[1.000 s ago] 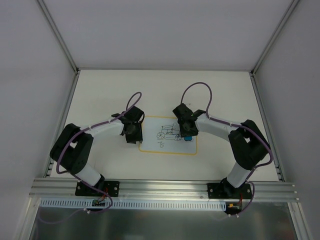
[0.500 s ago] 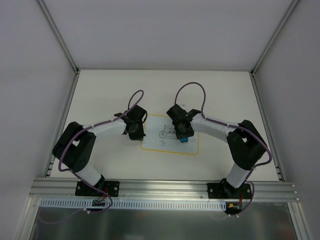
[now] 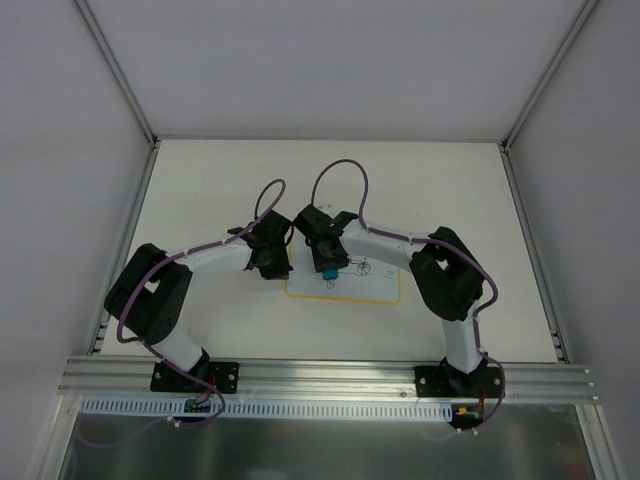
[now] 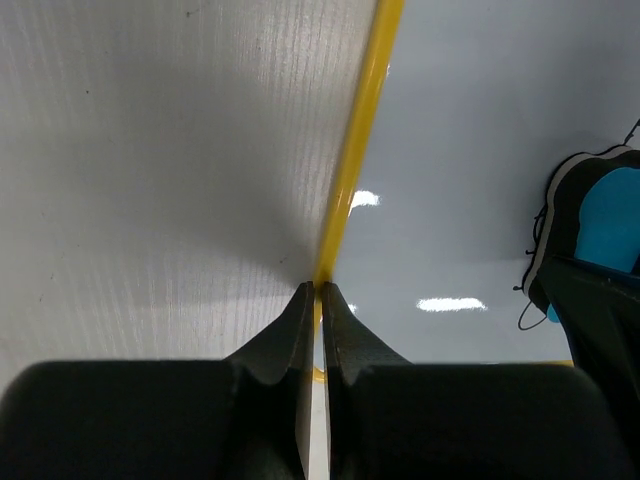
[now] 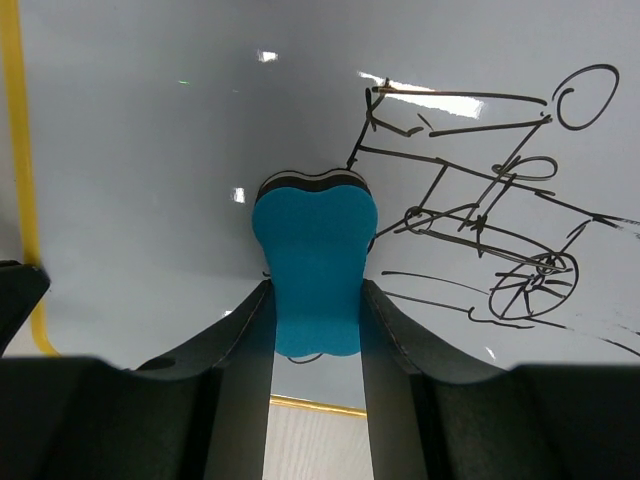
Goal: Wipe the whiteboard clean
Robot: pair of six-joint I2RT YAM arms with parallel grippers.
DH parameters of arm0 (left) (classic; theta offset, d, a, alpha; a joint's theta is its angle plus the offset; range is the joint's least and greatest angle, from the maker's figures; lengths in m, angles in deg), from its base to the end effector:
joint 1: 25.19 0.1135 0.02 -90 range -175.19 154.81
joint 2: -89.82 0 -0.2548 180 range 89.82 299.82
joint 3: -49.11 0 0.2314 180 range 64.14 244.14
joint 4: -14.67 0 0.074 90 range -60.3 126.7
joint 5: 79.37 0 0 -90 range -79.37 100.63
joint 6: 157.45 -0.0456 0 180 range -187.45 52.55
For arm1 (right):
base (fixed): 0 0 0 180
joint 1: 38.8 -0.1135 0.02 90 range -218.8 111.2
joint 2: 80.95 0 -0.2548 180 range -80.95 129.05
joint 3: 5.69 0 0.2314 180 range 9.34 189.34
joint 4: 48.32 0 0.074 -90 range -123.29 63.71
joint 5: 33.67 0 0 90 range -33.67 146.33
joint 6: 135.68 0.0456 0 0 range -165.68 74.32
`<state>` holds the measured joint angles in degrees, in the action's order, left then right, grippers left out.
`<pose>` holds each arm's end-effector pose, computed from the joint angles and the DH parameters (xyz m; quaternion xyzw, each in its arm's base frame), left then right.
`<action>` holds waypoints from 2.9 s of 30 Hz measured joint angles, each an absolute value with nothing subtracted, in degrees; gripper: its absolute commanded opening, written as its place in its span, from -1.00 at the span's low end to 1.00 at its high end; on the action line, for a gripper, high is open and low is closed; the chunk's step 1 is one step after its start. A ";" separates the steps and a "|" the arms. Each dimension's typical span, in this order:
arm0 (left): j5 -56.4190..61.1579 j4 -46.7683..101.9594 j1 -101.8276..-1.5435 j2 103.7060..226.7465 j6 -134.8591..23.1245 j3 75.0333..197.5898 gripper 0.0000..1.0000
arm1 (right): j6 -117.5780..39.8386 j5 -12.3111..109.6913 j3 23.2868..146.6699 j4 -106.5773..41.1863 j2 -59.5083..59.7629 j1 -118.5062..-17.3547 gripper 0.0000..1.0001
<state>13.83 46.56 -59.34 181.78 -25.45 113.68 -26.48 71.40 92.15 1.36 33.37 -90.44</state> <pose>0.2458 -0.1636 0.1589 -0.0734 0.9611 -0.1421 0.2250 0.2541 0.3020 0.1721 -0.2449 0.9389 0.0141 0.2412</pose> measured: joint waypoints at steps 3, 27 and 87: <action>13.59 46.26 -58.97 181.72 -24.90 113.42 -1.00 | -25.89 71.79 92.94 2.30 34.05 -90.37 -0.83; 13.88 43.17 -60.12 181.96 -23.48 112.68 -1.00 | -25.85 75.58 73.16 1.45 19.45 -69.87 -0.84; 12.17 40.42 -60.52 179.99 -20.49 109.53 -1.00 | -18.31 72.10 67.06 1.12 13.87 -63.78 -0.93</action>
